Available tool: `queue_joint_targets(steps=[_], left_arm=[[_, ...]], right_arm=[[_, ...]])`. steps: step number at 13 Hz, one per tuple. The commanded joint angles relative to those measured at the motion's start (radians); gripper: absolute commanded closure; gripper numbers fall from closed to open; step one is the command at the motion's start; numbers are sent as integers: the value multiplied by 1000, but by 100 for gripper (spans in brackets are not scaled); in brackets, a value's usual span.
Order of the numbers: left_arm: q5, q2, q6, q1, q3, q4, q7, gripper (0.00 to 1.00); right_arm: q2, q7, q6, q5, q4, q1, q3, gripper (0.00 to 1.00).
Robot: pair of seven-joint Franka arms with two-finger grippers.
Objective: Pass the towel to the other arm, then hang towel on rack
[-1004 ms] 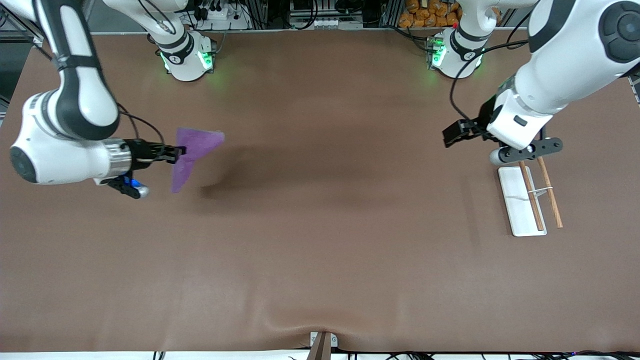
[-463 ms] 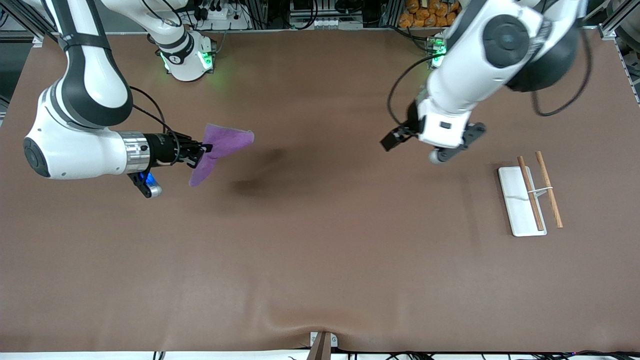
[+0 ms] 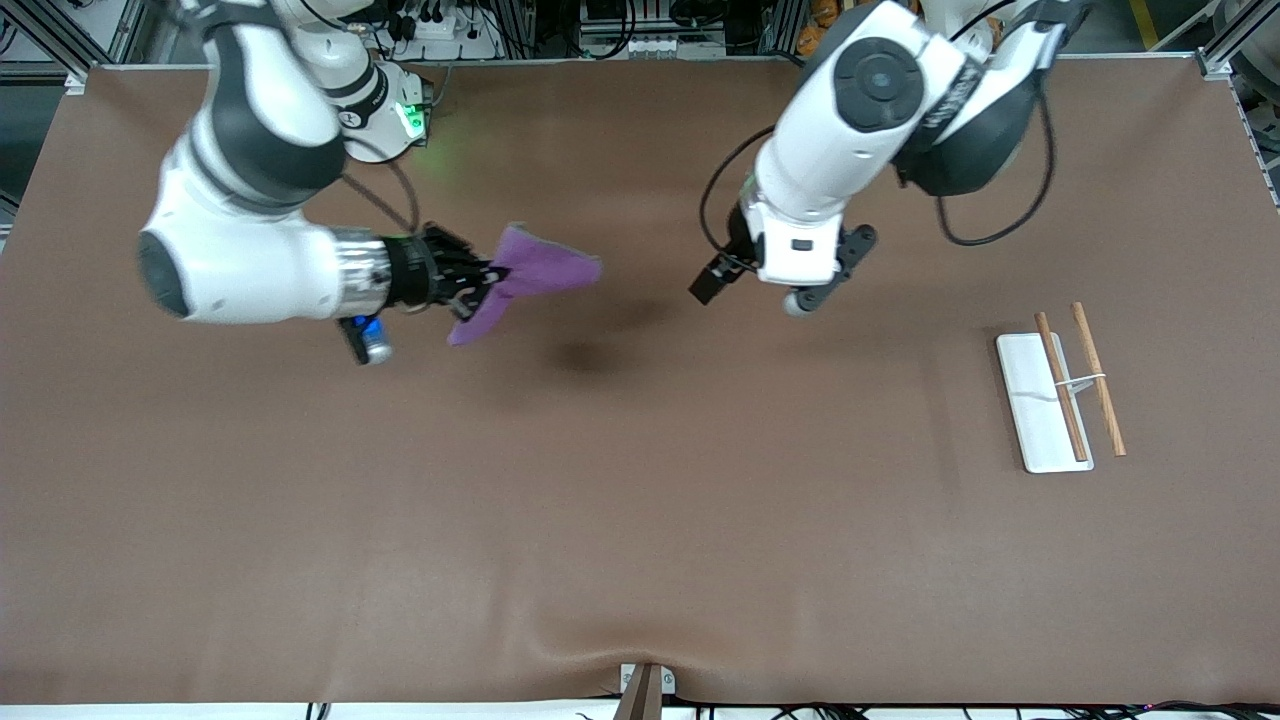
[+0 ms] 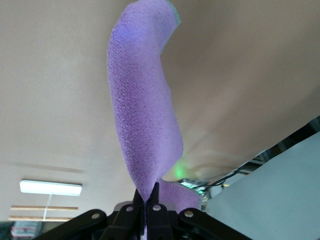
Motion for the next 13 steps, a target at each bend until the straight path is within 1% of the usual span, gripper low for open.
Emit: queue_joint_targets(steps=[1, 2, 3, 4, 6, 8, 10, 13], left_arm=[[8, 17, 10, -30, 5, 26, -96, 0], [8, 16, 10, -30, 5, 26, -122, 0], [8, 16, 10, -30, 5, 25, -135, 0], [8, 17, 11, -30, 5, 22, -148, 0], [9, 25, 11, -29, 5, 20, -173, 0], [8, 31, 10, -21, 5, 14, -178, 0], [8, 52, 10, -21, 6, 22, -243, 0], [28, 59, 5, -1, 11, 6, -253, 0]], right_arm=[[-1, 204, 105, 35, 9, 89, -13, 100], [1, 267, 152, 58, 9, 115, -13, 100], [12, 291, 179, 82, 10, 118, -13, 100], [16, 293, 183, 104, 9, 120, -15, 100], [30, 299, 246, 145, 7, 135, -13, 100], [48, 305, 285, 161, 9, 160, -15, 100], [59, 322, 321, 176, 9, 176, -15, 100], [65, 322, 325, 178, 20, 180, -15, 100]])
